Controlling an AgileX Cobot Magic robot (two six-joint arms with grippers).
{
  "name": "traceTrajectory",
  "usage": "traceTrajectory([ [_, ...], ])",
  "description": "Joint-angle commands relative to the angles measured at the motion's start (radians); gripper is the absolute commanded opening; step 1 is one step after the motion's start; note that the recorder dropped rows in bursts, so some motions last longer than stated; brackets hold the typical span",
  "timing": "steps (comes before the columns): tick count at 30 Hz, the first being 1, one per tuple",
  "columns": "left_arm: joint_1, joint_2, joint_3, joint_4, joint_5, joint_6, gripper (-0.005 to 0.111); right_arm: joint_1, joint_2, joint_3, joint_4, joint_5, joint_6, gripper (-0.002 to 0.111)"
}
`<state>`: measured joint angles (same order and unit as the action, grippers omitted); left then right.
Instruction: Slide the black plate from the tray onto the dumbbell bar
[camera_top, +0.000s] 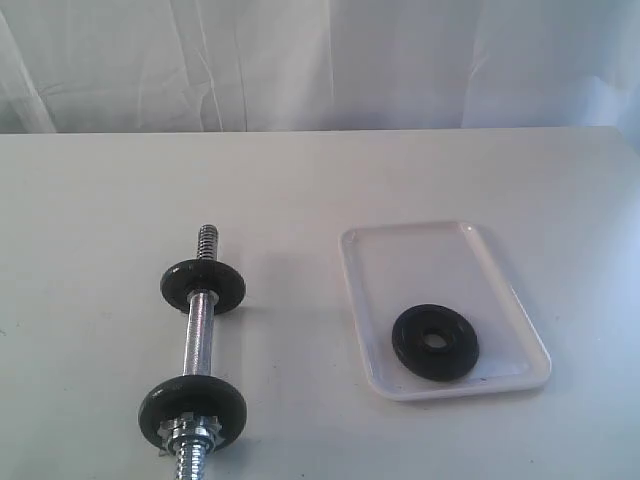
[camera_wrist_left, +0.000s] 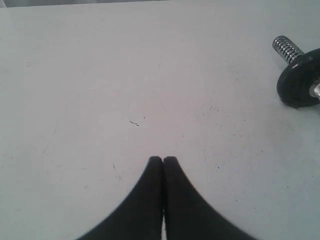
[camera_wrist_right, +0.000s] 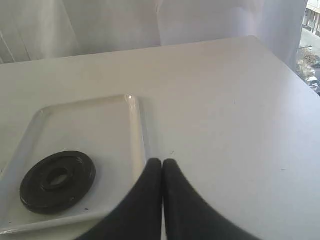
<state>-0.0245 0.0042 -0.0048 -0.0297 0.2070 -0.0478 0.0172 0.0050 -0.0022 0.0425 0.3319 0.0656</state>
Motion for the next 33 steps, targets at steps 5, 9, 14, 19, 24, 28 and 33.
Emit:
traceTrajectory([
  [5,0.002,-0.004,0.005,-0.006,0.004,0.0,0.0,0.023,-0.005,0.002,-0.007,-0.012,-0.001,0.0],
  [9,0.002,-0.004,0.005,-0.006,0.004,0.0,0.0,0.038,-0.005,0.002,-0.007,-0.012,-0.001,0.0],
  [14,0.002,-0.004,-0.001,-0.006,0.044,0.0,0.0,0.045,-0.005,0.002,-0.007,-0.012,-0.001,0.0],
  [19,0.002,-0.004,-0.122,-0.006,0.169,0.0,0.0,0.045,-0.005,0.002,-0.007,-0.012,-0.001,0.0],
  [24,0.002,-0.004,-0.298,-0.006,0.213,0.0,0.0,0.046,-0.005,0.002,-0.007,-0.012,-0.001,0.0],
  [28,0.002,-0.004,-0.443,0.03,0.213,0.0,0.0,0.054,-0.005,0.002,-0.007,-0.012,-0.001,0.0],
  [33,0.002,-0.004,-0.534,0.053,0.208,0.0,0.0,0.088,-0.005,0.002,-0.007,-0.012,-0.001,0.0],
])
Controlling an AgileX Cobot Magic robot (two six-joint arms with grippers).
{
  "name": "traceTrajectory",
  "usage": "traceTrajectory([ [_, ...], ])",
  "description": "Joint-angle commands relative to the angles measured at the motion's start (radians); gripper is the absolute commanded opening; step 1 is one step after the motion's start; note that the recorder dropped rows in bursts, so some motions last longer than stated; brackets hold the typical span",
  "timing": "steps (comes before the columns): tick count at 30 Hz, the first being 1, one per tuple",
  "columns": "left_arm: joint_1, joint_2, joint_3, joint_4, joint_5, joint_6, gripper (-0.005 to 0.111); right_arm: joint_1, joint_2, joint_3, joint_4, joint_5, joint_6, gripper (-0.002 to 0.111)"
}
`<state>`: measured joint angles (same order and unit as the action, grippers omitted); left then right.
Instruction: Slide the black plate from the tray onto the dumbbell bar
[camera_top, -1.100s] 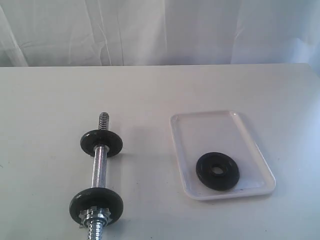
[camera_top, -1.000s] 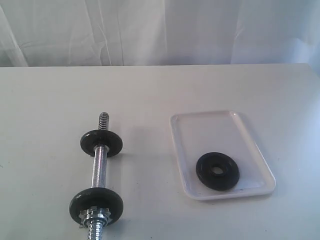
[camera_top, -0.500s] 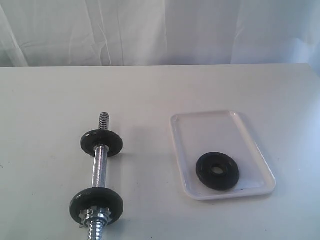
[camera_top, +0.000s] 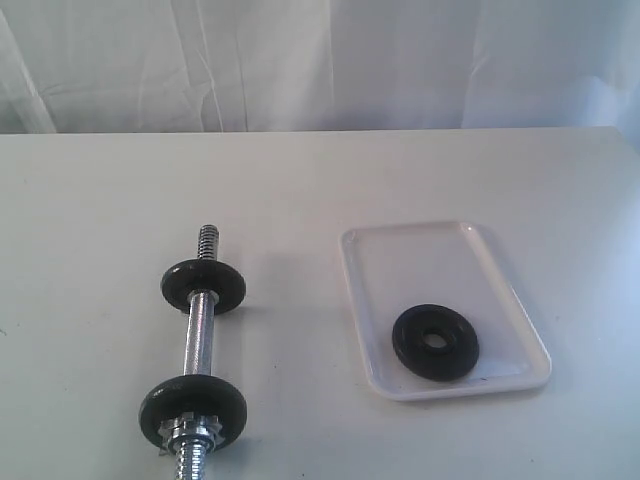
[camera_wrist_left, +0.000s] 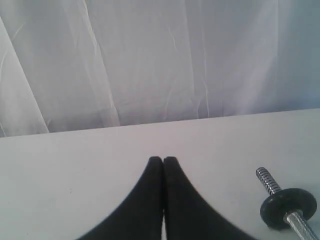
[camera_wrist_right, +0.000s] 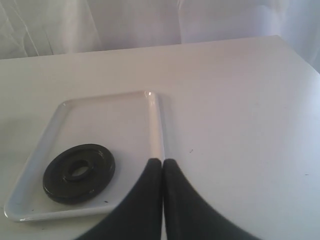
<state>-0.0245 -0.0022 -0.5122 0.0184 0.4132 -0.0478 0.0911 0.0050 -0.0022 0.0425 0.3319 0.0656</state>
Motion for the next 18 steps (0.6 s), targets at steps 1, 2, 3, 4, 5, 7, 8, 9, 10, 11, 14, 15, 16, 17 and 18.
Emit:
traceTrajectory([
  [1,0.002,0.002,-0.027,0.005,0.0,0.0,0.0,0.018,-0.005,0.002,-0.007,-0.012,-0.001,0.0],
  [2,0.002,0.002,-0.027,0.005,0.002,0.0,0.0,0.018,-0.005,0.002,-0.007,-0.012,-0.001,0.0],
  [3,0.002,0.002,-0.027,0.005,0.004,0.0,0.0,0.018,-0.005,0.002,-0.007,-0.012,-0.001,0.0],
  [4,0.002,0.002,-0.027,0.005,0.004,0.0,0.0,0.018,-0.005,0.002,-0.007,-0.012,-0.001,0.0],
  [5,0.002,0.002,-0.027,0.005,0.006,0.0,0.0,0.018,-0.005,0.002,-0.007,-0.012,-0.001,0.0],
  [7,0.002,0.002,-0.027,0.005,0.006,0.0,0.0,0.018,-0.005,0.002,-0.007,-0.012,-0.001,0.0],
  [8,0.002,0.002,-0.027,0.005,0.006,0.0,0.0,0.018,-0.005,0.002,-0.007,-0.012,-0.001,0.0],
  [9,0.002,0.002,-0.027,0.005,0.006,0.0,0.0,0.018,-0.005,0.002,-0.007,-0.012,-0.001,0.0],
  [10,0.002,0.002,-0.027,0.005,0.006,0.0,0.0,0.018,-0.005,0.002,-0.007,-0.012,-0.001,0.0],
  [11,0.002,0.002,-0.027,0.005,0.006,0.0,0.0,0.018,-0.005,0.002,-0.007,-0.012,-0.001,0.0],
  [14,0.002,0.002,-0.027,0.005,0.006,0.0,0.0,0.023,-0.005,0.002,-0.007,-0.012,-0.001,0.0],
  [15,0.002,0.002,-0.027,0.005,0.006,0.0,0.0,0.029,-0.005,0.002,-0.007,-0.012,-0.001,0.0],
  [16,0.002,0.002,-0.027,0.005,0.006,0.0,0.0,0.038,-0.005,0.002,-0.007,-0.012,-0.001,0.0],
  [17,0.002,0.002,-0.027,0.005,0.006,0.0,0.0,0.049,-0.005,0.002,-0.005,-0.012,-0.001,0.0],
  [18,0.002,0.002,-0.027,0.005,0.006,0.0,0.0,0.057,-0.005,0.002,-0.005,-0.012,-0.001,0.0],
])
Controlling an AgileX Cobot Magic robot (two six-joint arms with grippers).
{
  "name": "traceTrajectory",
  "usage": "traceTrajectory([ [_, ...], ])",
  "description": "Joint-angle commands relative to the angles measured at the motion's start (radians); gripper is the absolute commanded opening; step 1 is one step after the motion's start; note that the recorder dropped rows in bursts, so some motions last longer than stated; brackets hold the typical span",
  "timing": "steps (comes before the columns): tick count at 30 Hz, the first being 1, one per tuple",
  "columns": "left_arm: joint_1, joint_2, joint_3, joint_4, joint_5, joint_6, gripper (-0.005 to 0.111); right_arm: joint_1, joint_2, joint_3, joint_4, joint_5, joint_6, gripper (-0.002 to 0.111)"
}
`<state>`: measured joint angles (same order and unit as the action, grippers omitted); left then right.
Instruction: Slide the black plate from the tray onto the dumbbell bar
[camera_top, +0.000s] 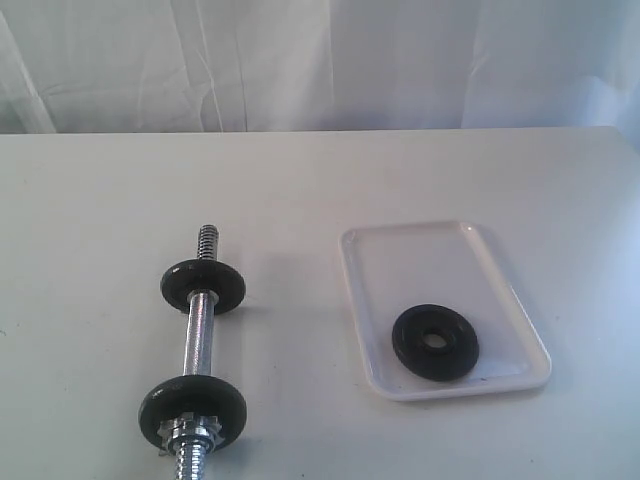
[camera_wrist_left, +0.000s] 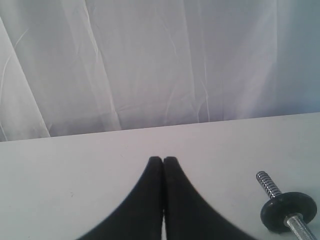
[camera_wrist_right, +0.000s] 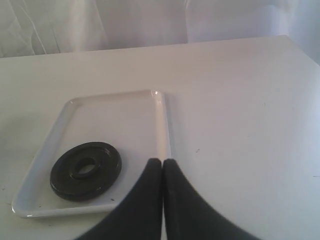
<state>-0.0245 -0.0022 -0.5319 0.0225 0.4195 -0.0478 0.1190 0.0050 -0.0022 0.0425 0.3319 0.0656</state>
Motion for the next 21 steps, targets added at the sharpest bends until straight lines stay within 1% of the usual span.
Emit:
traceTrajectory([
  [1,0.002,0.002,-0.007,0.001,0.0,0.0,0.0,0.035,-0.005,0.002,-0.005,-0.012,-0.001,0.0],
  [6,0.002,0.002,-0.007,0.001,-0.002,0.0,0.0,0.052,-0.005,0.002,-0.005,-0.012,-0.001,0.0],
  [11,0.002,0.002,-0.007,-0.002,-0.091,0.0,0.0,0.052,-0.005,0.002,-0.005,-0.012,-0.001,0.0],
  [14,0.002,0.002,-0.007,-0.015,-0.093,-0.004,0.0,0.052,-0.005,0.002,-0.005,-0.012,-0.001,0.0],
  [21,0.002,0.002,-0.007,-0.188,-0.093,-0.005,0.0,0.054,-0.005,0.002,-0.005,-0.012,-0.001,0.0],
])
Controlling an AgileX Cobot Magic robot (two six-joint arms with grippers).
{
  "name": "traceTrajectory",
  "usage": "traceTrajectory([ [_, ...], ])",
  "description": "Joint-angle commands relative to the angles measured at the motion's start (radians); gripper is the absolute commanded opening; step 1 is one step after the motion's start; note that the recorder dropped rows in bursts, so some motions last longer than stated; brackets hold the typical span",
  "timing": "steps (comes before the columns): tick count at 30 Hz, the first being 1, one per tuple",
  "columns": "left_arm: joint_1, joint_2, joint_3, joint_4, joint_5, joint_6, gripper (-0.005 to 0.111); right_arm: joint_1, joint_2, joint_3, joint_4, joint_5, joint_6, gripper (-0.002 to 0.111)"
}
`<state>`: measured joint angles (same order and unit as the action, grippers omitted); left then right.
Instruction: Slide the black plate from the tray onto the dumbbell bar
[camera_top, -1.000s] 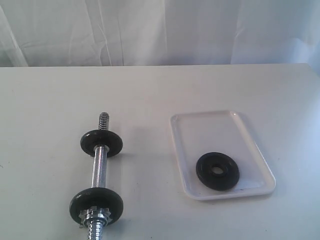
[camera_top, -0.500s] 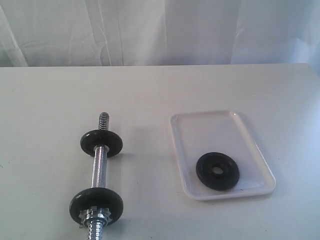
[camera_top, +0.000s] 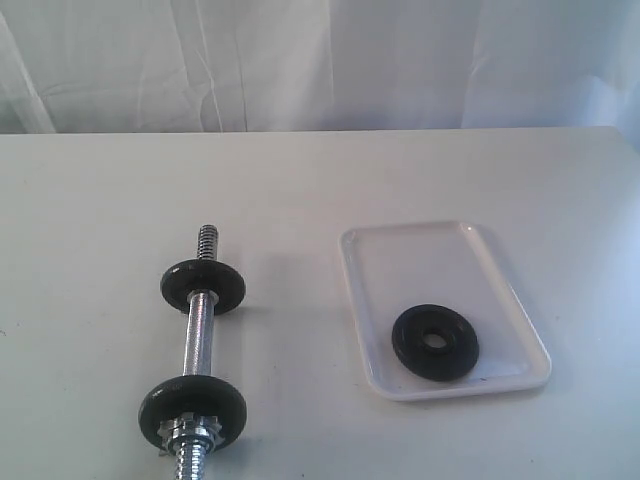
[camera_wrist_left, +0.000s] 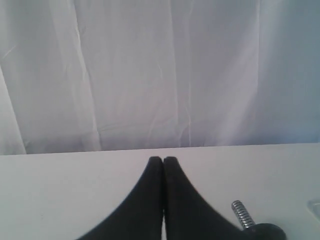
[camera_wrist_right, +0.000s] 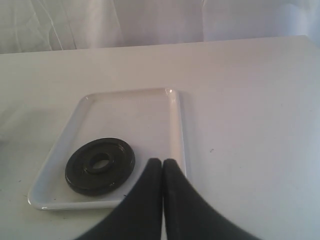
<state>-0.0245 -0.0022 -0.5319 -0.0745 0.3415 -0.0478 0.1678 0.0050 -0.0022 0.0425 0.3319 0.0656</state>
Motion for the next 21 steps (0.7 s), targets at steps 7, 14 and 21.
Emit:
traceTrajectory([
  [7,0.002,0.035,-0.005,-0.523,-0.121,0.029,0.0,0.015,-0.005,0.002,-0.005,-0.012,-0.001,0.0],
  [14,0.002,0.222,-0.15,-0.624,-0.036,0.346,0.0,0.015,-0.005,0.002,-0.005,-0.012,-0.001,0.0],
  [21,0.002,0.459,-0.235,-0.258,0.233,0.525,0.0,0.015,-0.005,0.002,-0.005,-0.012,-0.001,0.0],
])
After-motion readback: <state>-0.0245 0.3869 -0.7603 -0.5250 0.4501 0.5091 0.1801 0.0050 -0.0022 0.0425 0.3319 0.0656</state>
